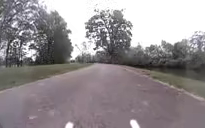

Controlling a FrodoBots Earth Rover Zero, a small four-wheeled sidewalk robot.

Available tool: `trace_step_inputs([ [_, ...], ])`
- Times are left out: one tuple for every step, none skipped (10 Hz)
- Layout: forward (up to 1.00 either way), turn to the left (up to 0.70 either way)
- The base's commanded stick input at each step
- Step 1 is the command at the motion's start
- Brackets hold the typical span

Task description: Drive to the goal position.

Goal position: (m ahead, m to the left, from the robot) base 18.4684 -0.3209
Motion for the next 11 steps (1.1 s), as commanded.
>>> trace_step_inputs([
  [0.7, 0.0],
  [0.7, 0.0],
  [0.7, 0.0],
  [0.7, 0.0],
  [0.7, 0.0],
  [0.7, 0.0],
  [0.7, 0.0],
  [0.7, 0.0],
  [0.7, 0.0],
  [0.7, 0.0],
  [0.7, 0.0],
])
